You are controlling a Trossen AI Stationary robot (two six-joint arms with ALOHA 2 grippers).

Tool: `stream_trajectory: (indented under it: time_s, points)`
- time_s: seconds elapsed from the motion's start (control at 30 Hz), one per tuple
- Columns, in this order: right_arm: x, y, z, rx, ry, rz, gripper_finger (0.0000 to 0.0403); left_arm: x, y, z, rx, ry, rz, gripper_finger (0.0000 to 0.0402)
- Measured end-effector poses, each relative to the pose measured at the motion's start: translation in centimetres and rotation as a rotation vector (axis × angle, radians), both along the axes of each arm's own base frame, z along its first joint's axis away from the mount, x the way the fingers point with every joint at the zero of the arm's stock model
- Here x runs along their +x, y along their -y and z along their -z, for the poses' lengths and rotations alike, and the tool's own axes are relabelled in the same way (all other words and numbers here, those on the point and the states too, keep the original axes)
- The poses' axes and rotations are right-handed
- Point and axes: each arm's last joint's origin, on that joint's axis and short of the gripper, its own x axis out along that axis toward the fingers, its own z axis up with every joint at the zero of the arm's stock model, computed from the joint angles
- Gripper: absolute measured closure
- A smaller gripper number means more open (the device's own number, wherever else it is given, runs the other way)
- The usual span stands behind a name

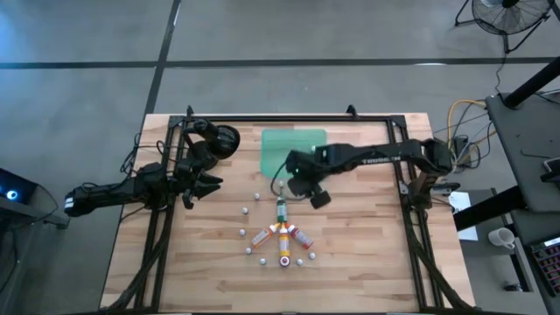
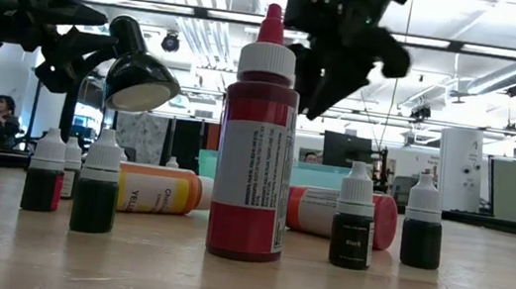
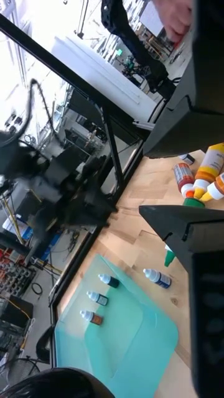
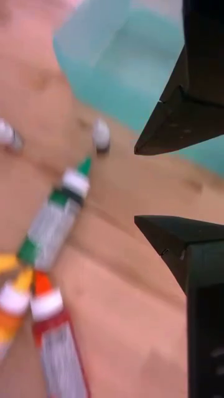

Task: Pick & Place food coloring
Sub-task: Put the bottom right small green food coloring bottle into the bin

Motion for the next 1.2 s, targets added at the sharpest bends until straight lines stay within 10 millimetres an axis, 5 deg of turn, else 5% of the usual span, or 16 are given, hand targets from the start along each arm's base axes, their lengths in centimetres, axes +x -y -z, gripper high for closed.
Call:
stream_trajectory:
  time_s: [0.27, 0.53, 0.77, 1.2]
  points:
    - [-0.5, -3.8, 0.3, 0.121, -0.069, 0.197, 0.0238, 0.0, 0.0, 0.0, 0.000, 0.000, 0.000, 0.0296]
    - [-2.2, -7.9, 0.7, 0.128, -0.202, 0.116, 0.0249, 0.0, 0.0, 0.0, 0.000, 0.000, 0.000, 0.0296]
    - [-2.4, -12.0, 0.6, 0.174, -0.142, 0.002, 0.0248, 0.0, 0.0, 0.0, 0.000, 0.000, 0.000, 0.0296]
    - [-3.3, -17.1, 3.9, 0.182, -0.103, -0.134, 0.0178, 0.0, 0.0, 0.0, 0.000, 0.000, 0.000, 0.0296]
